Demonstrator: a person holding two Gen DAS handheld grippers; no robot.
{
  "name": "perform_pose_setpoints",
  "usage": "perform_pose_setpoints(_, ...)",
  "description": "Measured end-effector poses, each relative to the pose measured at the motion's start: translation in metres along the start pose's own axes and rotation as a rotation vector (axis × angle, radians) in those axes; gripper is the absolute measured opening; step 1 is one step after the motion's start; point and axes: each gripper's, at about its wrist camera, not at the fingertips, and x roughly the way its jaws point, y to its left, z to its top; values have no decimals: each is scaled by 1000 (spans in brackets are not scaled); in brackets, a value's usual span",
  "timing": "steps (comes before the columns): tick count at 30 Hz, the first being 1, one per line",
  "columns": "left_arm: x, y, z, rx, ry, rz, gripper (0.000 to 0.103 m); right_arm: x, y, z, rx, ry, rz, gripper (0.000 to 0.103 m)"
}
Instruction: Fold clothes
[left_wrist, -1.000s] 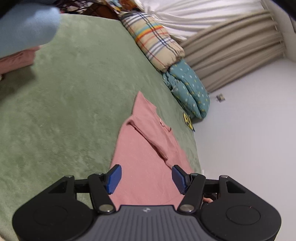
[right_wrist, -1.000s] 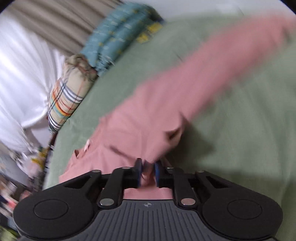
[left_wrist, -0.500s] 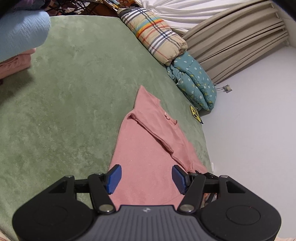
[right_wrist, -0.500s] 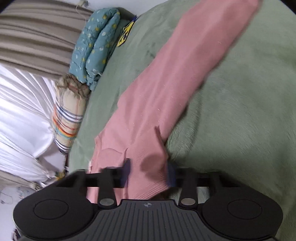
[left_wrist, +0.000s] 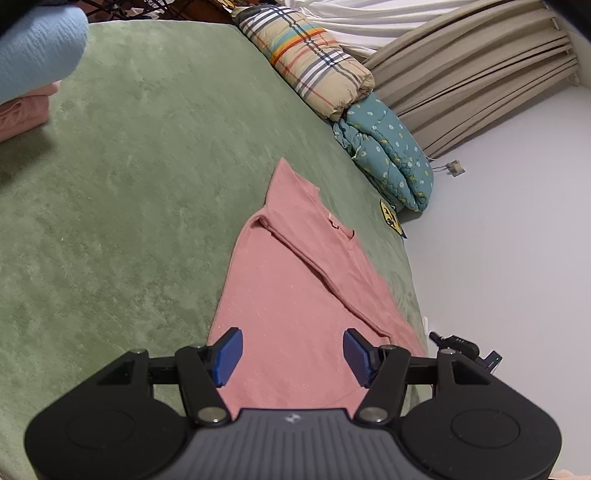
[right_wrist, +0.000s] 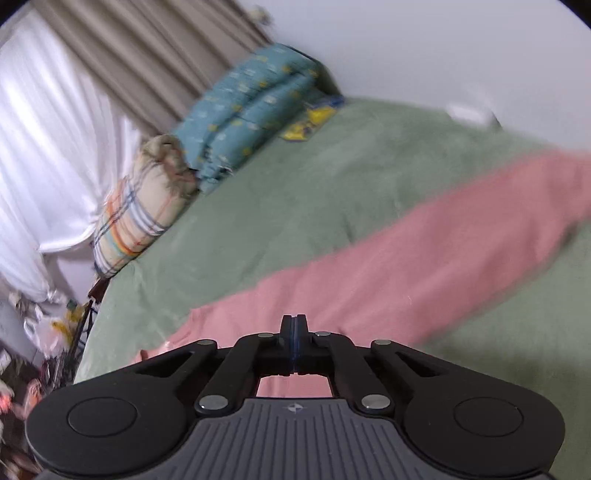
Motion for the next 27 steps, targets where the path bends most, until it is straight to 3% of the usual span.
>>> perform_pose_setpoints(5, 8, 3, 8, -7, 1, 22, 60, 25, -28, -20, 91, 90, -18, 20)
perform_pose_setpoints(9, 27, 2, 27, 1, -3, 34, 60, 38, -36, -35, 85, 142, -23, 35)
perform_pose_setpoints(14, 92, -19, 94, 134, -32, 76, 60, 48, -37, -43, 81, 144, 12, 37)
perform_pose_setpoints(17, 157, -44, 145, 266, -24, 133, 60, 49, -35, -48, 75, 135, 31, 37)
perform_pose_setpoints(18, 198, -50, 173, 295, -5, 153, 59, 49, -35, -49, 85, 133, 38, 37)
perform_pose_setpoints(22, 279, -50, 223, 229, 3, 134, 57, 45, -40, -57, 135, 131, 82, 37)
perform_pose_setpoints(24, 309, -45, 237, 183, 17, 100, 49, 45, -40, -59, 144, 136, 92, 37)
perform_pose_setpoints(27, 343, -41, 247, 200, 43, 140, 46, 46, -40, -62, 148, 143, 102, 37)
